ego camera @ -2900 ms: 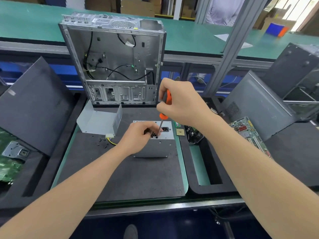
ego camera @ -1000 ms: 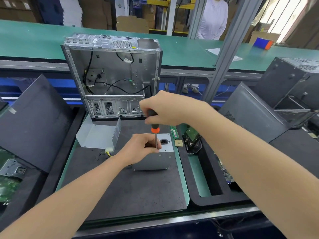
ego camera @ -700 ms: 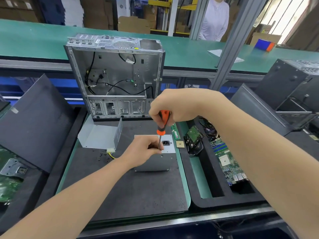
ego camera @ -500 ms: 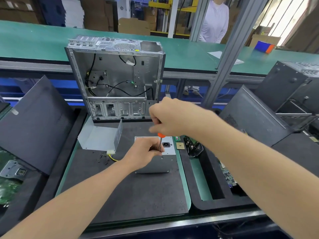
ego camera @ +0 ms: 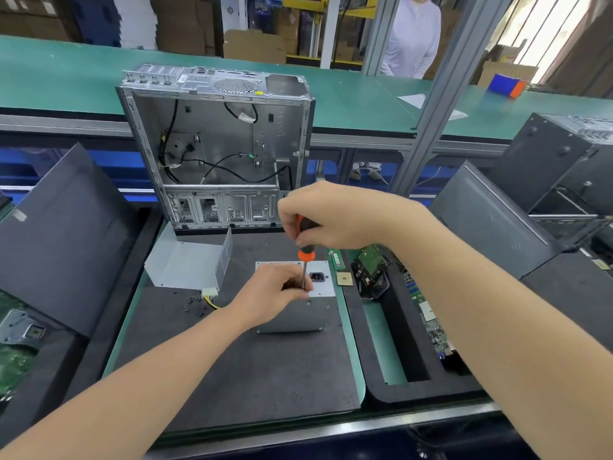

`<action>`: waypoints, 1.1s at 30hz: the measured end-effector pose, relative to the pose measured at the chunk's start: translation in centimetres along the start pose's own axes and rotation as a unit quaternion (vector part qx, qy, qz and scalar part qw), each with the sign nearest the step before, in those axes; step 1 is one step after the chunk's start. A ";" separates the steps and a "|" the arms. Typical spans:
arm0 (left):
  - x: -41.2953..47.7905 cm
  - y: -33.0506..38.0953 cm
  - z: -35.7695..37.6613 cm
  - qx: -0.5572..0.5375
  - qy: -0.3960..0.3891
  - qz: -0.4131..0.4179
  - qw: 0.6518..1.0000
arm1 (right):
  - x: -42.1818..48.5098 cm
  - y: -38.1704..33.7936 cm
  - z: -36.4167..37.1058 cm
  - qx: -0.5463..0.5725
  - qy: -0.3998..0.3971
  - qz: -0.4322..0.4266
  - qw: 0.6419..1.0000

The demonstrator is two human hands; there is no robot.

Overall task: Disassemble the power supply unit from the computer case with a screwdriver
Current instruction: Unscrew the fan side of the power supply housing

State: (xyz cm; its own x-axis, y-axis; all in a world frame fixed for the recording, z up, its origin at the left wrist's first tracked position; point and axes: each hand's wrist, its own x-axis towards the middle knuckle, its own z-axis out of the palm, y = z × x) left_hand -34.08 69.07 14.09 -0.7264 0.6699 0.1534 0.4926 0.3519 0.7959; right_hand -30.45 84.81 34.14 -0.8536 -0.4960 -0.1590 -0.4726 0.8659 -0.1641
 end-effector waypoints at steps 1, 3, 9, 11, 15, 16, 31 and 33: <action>0.0 0.0 0.0 0.004 0.001 0.002 1.000 | -0.2 0.3 -0.4 0.010 -0.015 -0.012 1.000; 0.0 0.0 0.2 0.011 0.003 0.000 1.000 | -0.4 0.9 -1.0 0.021 -0.034 -0.023 0.999; 0.1 -0.2 0.5 0.014 0.023 -0.012 1.000 | -0.7 -0.1 0.2 -0.030 0.024 0.049 0.998; 0.1 -0.1 0.5 0.007 0.025 -0.015 1.000 | -0.3 -1.4 1.7 -0.184 0.097 0.146 0.967; 0.0 0.1 0.4 -0.002 0.015 -0.015 1.000 | 1.0 -3.2 2.9 -0.191 0.139 0.274 0.932; 0.0 0.1 0.3 0.001 0.011 -0.015 1.000 | 1.4 -3.0 2.9 -0.181 0.140 0.274 0.934; -0.3 0.4 0.1 -0.005 0.014 -0.013 1.000 | 0.1 1.2 -0.8 -0.049 -0.038 -0.027 0.998; -0.2 0.5 0.1 -0.002 0.016 -0.018 1.000 | 0.0 1.0 -0.4 -0.051 -0.031 0.017 0.998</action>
State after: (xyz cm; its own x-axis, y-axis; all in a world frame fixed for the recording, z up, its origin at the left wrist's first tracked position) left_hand -33.65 69.11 14.40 -0.7588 0.6354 0.1430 0.4638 0.3730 0.8036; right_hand -30.97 85.67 34.38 -0.8554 -0.4673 -0.2235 -0.4667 0.8824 -0.0589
